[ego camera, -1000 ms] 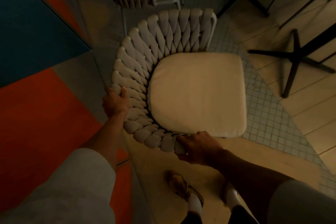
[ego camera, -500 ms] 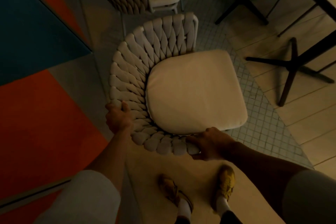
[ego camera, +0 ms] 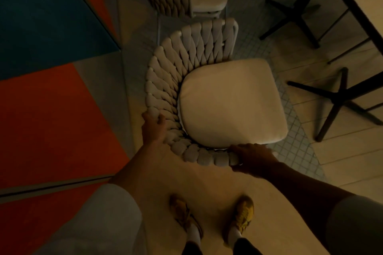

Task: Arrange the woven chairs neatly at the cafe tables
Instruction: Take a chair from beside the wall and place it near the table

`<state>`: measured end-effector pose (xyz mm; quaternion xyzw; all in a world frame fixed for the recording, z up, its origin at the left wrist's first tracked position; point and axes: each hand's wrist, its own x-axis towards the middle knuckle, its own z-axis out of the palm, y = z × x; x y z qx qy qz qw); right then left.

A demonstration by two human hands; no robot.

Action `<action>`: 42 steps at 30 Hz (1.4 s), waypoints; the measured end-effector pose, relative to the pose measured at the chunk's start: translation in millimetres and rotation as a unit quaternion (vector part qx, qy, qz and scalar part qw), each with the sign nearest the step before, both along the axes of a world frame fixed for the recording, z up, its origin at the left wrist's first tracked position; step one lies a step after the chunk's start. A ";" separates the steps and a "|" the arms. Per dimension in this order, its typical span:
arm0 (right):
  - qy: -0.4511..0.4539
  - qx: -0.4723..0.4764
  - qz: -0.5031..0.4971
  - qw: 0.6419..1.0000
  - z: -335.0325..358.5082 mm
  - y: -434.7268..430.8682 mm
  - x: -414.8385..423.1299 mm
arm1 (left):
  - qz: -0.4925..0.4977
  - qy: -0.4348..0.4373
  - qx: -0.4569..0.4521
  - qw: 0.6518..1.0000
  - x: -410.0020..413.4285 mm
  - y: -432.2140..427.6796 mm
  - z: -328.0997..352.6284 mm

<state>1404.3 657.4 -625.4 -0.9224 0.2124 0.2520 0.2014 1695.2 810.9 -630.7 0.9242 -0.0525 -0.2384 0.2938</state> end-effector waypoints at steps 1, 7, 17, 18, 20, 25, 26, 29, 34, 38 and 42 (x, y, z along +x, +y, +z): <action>0.008 -0.007 -0.006 1.000 5.6 3.9 0.1 | -0.004 0.023 -0.013 1.000 -1.9 9.4 5.3; 0.082 -0.062 -0.018 0.995 48.7 31.8 7.3 | -0.072 0.049 -0.035 0.996 -13.4 61.1 43.3; 0.131 0.007 -0.034 0.991 145.3 90.9 52.1 | -0.224 0.023 -0.057 0.973 1.1 113.0 156.2; 0.128 0.023 -0.037 0.991 153.0 101.7 57.1 | -0.255 0.001 -0.030 0.967 5.6 122.6 162.5; 0.114 0.046 -0.049 0.991 162.4 119.1 68.6 | -0.312 -0.026 0.017 0.949 13.4 139.0 166.9; 0.067 0.096 -0.101 0.988 180.8 145.9 89.4 | -0.402 -0.007 0.071 0.913 29.2 159.6 175.2; 0.062 0.098 -0.114 0.987 179.8 147.7 91.4 | -0.419 0.003 0.083 0.904 30.9 159.7 181.6; 0.068 0.112 -0.131 0.983 167.5 147.5 97.2 | -0.474 0.008 0.120 0.872 42.8 154.4 198.2; 0.039 0.120 -0.162 0.979 163.4 123.8 112.7 | -0.535 -0.002 0.177 0.826 65.2 127.6 211.4; 0.020 0.123 -0.167 0.978 163.0 102.5 137.4 | -0.557 -0.039 0.221 0.800 71.6 105.0 220.3; 0.011 0.150 -0.143 0.978 151.5 83.7 163.0 | -0.583 -0.042 0.248 0.773 76.2 79.3 229.1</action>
